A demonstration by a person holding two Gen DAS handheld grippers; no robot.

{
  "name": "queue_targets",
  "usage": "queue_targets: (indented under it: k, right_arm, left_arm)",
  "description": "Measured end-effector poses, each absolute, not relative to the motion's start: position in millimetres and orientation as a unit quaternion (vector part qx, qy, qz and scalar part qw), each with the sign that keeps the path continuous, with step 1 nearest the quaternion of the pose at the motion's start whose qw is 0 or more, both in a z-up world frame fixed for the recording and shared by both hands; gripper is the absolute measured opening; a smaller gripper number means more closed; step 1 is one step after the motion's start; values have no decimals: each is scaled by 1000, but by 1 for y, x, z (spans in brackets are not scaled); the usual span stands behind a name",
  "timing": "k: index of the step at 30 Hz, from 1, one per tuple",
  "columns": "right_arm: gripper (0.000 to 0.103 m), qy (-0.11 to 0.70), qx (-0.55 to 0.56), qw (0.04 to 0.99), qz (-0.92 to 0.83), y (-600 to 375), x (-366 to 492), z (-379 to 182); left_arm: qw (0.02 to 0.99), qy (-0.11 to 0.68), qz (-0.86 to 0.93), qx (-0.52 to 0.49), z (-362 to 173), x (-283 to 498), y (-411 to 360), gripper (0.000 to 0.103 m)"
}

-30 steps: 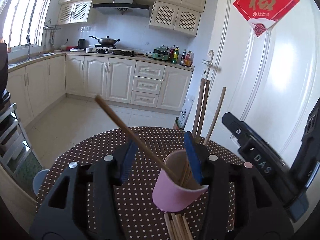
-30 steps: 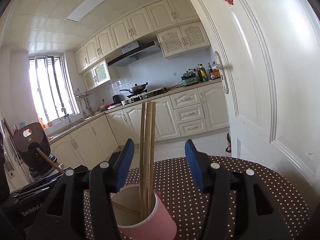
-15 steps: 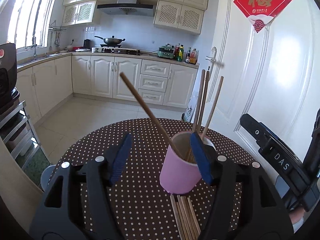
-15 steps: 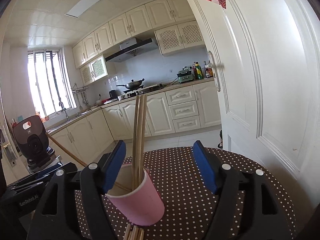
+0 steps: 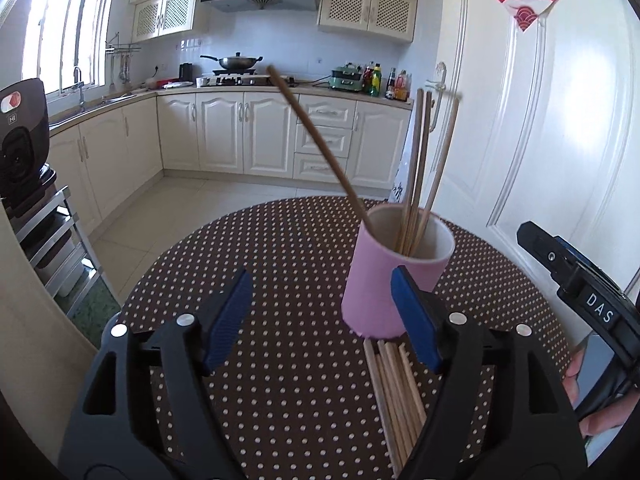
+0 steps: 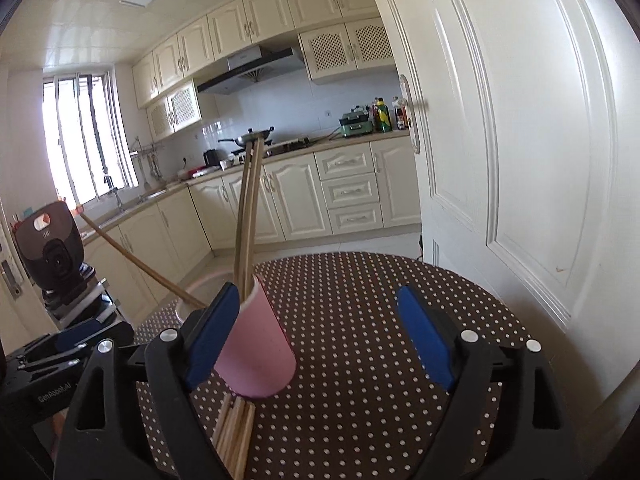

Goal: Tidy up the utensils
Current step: 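Withdraw both tools from the cup back toward the chopstick row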

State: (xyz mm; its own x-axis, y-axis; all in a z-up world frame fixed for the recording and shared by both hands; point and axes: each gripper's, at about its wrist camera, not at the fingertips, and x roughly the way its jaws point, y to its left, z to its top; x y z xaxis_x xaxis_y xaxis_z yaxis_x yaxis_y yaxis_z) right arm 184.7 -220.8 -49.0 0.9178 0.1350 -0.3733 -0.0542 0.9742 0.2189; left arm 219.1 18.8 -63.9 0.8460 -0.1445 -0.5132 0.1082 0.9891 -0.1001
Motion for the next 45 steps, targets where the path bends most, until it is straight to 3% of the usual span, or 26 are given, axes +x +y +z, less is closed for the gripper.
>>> queue_targets:
  k: [22,45]
  right_arm:
    - [80,377,60,920,85,-205,194,-103]
    - [80,428,-20,899,95,-147,191,-119]
  left_arm:
    - [936,349,-36,-31,-108,213,27,75]
    - [922,385,-35,-36,-136,197,44,78]
